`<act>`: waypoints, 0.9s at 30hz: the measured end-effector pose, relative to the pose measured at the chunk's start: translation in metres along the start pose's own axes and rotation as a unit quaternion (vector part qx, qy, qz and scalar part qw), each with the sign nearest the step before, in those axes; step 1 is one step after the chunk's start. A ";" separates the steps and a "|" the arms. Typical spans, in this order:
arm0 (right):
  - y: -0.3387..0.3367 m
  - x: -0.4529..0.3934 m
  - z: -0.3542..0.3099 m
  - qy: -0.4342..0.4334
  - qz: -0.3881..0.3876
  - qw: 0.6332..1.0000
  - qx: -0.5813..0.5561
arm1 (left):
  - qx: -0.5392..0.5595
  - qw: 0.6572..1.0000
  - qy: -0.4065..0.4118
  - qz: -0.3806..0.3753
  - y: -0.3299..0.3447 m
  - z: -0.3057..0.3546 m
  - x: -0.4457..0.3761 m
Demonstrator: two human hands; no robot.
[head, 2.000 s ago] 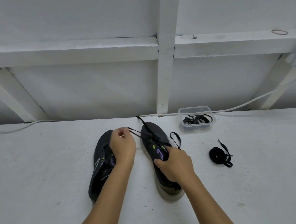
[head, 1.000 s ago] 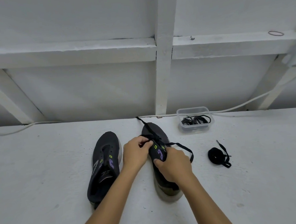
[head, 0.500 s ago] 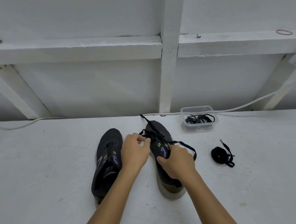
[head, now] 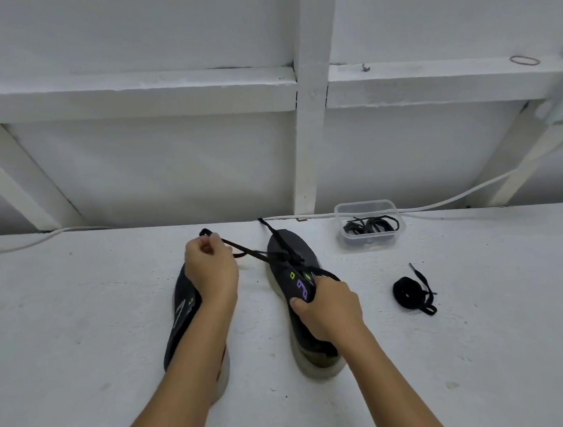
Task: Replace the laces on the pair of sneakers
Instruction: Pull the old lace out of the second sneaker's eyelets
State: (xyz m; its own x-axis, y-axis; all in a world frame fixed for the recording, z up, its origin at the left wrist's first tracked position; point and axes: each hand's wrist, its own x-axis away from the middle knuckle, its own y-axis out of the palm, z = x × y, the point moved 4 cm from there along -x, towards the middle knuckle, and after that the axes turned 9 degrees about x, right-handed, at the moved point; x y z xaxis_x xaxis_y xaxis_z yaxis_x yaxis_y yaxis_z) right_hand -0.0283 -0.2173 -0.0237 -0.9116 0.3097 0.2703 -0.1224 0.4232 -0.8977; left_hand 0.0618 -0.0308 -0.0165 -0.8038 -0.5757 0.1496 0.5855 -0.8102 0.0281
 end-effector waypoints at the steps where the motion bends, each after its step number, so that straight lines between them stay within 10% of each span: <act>1: 0.000 -0.001 -0.001 0.000 -0.001 1.000 0.001 | -0.017 0.998 -0.034 -0.042 0.002 -0.003 0.002; 6: -0.001 -0.001 -0.001 -0.004 0.004 1.000 0.009 | -0.164 0.934 -0.122 -0.292 0.021 -0.032 0.042; 12: -0.002 0.001 -0.001 -0.006 0.007 1.000 0.001 | -0.135 0.962 -0.019 -0.237 0.039 -0.034 0.050; 18: 0.001 0.001 0.001 0.005 -0.004 1.000 -0.012 | 0.035 0.999 -0.018 0.004 0.011 -0.021 0.013; 24: 0.001 -0.001 0.001 0.003 -0.004 1.000 0.000 | -0.109 0.951 -0.145 -0.250 0.021 -0.043 0.044; 27: 0.001 -0.001 -0.001 -0.001 0.001 1.000 0.011 | -0.111 0.956 -0.089 -0.255 0.027 -0.046 0.051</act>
State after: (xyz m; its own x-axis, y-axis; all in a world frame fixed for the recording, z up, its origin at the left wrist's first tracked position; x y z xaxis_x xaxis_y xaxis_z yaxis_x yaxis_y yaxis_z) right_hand -0.0273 -0.2165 -0.0246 -0.9128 0.3079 0.2682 -0.1295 0.4047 -0.9052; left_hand 0.0320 -0.0869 -0.0532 -0.9367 -0.0870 0.3391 0.0685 -0.9955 -0.0660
